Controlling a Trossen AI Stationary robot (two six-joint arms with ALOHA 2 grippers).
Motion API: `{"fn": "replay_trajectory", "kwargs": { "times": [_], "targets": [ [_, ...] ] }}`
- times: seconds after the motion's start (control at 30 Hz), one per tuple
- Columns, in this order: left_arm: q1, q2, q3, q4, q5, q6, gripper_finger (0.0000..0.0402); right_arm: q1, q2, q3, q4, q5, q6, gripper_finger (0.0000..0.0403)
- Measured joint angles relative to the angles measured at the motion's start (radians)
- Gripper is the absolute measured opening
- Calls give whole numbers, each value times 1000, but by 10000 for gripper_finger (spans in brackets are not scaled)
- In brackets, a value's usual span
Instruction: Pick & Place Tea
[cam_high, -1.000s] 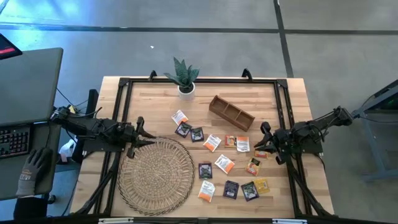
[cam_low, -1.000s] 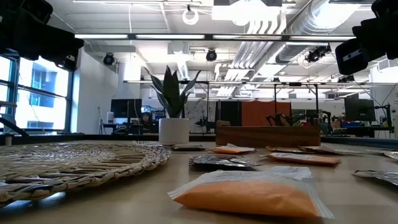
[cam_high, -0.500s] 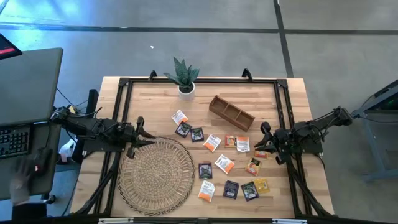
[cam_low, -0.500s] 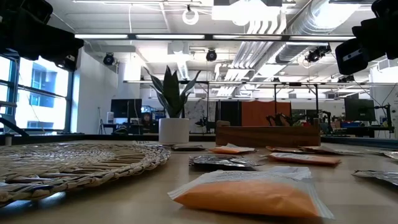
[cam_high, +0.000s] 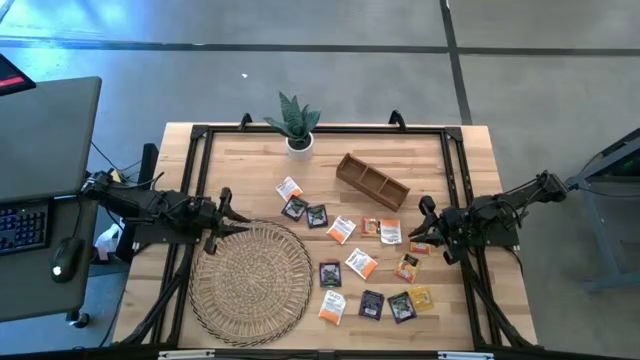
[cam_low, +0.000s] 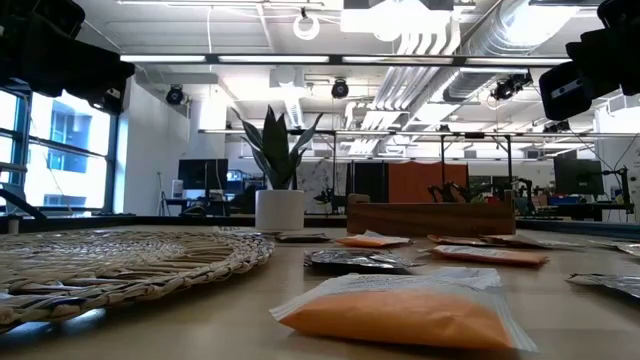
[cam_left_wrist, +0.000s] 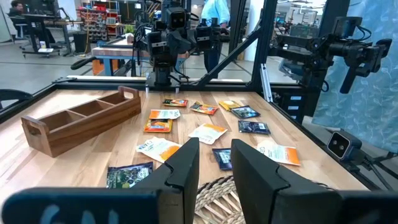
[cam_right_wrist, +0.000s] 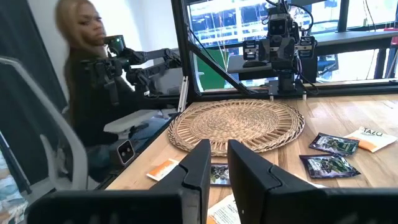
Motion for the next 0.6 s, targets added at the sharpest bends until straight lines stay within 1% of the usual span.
{"fn": "replay_trajectory", "kwargs": {
  "times": [0.6],
  "targets": [
    [0, 0, 0, 0, 0, 0, 91, 0, 0, 0, 0, 0, 0, 46]
  ]
}}
